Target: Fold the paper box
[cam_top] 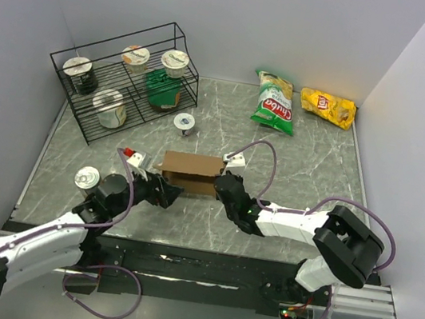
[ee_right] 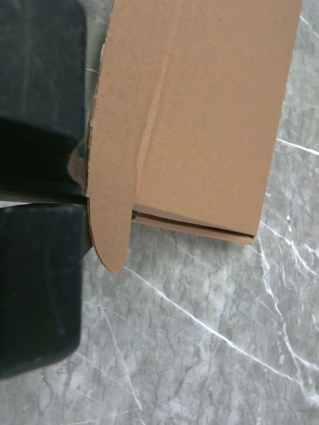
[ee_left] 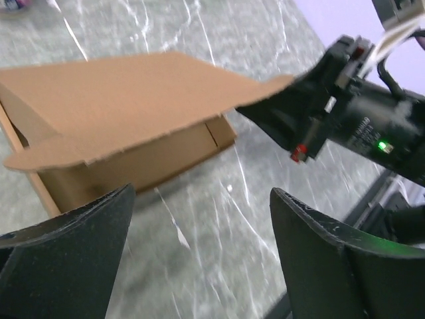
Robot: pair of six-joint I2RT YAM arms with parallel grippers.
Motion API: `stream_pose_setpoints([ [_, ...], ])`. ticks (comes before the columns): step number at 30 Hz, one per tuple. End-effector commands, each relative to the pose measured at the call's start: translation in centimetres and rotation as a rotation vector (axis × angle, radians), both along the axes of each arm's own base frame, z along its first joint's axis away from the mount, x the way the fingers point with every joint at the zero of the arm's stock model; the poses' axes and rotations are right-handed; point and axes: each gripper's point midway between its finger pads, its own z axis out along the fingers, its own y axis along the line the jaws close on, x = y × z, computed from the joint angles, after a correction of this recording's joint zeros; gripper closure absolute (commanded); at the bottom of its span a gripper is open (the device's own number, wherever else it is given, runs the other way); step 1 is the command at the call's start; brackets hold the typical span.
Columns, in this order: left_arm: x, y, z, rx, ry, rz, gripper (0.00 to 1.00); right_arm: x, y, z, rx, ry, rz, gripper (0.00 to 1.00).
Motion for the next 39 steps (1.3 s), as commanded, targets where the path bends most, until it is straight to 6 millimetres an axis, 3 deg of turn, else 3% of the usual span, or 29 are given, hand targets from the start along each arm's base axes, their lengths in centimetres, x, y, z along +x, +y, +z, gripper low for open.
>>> stream_pose_setpoints([
  [1, -1.2, -0.3, 1.7, -0.011, 0.063, -0.039, 0.11, -0.9, -1.8, -2.8, -0.081, 0.051, -0.024, 1.0],
  [3, -0.3, -0.1, 5.1, -0.067, 0.025, 0.004, 0.1, -1.0, -2.0, -3.1, -0.085, 0.054, -0.028, 1.0],
  [4, 0.0, 0.1, 5.6, -0.065, 0.034, 0.023, 0.09, -1.0, -1.9, -3.1, -0.086, 0.053, -0.025, 1.0],
  [5, 0.6, -0.2, 8.3, -0.09, 0.005, 0.031, 0.1, -1.0, -2.0, -3.1, -0.086, 0.054, -0.026, 1.0],
  [7, 1.1, -0.5, 11.2, -0.118, -0.025, 0.029, 0.1, -1.0, -2.0, -3.1, -0.089, 0.053, -0.027, 1.0],
  [10, 2.5, -0.5, 12.9, -0.134, -0.019, 0.059, 0.04, -1.1, -2.2, -3.0, -0.091, 0.048, -0.029, 1.0],
  [11, 3.4, -0.2, 11.3, -0.095, 0.037, 0.087, 0.02, -1.0, -2.2, -3.1, -0.093, 0.048, -0.03, 1.0],
  [13, 5.5, 1.3, 10.0, -0.068, 0.098, 0.146, 0.01, -1.1, -2.3, -3.1, -0.091, 0.049, -0.03, 1.0],
  [14, 6.4, 1.8, 7.5, -0.038, 0.186, 0.169, 0.01, -1.1, -2.3, -3.2, -0.094, 0.049, -0.029, 1.0],
  [15, 7.6, 3.2, 6.4, -0.031, 0.223, 0.215, 0.02, -1.1, -2.3, -3.2, -0.093, 0.051, -0.03, 1.0],
  [20, 9.2, 4.7, 0.4, 0.053, 0.353, 0.284, 0.01, -1.1, -2.1, -3.2, -0.09, 0.051, -0.022, 1.0],
  [22, 9.6, 4.7, -0.9, 0.046, 0.382, 0.279, 0.02, -1.1, -2.2, -3.3, -0.095, 0.053, -0.023, 1.0],
  [25, 9.9, 4.7, -3.5, 0.05, 0.423, 0.272, 0.15, -1.1, -2.2, -3.4, -0.095, 0.056, -0.024, 1.0],
  [31, 10.6, 5.5, -6.6, 0.055, 0.48, 0.294, 0.37, -1.4, -2.5, -3.5, -0.103, 0.062, -0.025, 1.0],
  [33, 10.6, 5.4, -7.2, 0.046, 0.496, 0.285, 0.39, -1.5, -2.4, -3.1, -0.099, 0.057, -0.024, 0.91],
  [34, 10.7, 5.3, -7.7, 0.045, 0.506, 0.282, 0.43, -1.7, -2.5, -3.1, -0.105, 0.056, -0.021, 0.77],
  [37, 10.7, 5.0, -8.7, 0.043, 0.526, 0.27, 0.49, -2.4, -2.6, -2.4, -0.117, 0.036, -0.007, 0.56],
  [39, 10.7, 5.0, -9.1, 0.042, 0.535, 0.27, 0.49, -3.0, -2.8, -1.9, -0.136, 0.028, -0.002, 0.48],
])
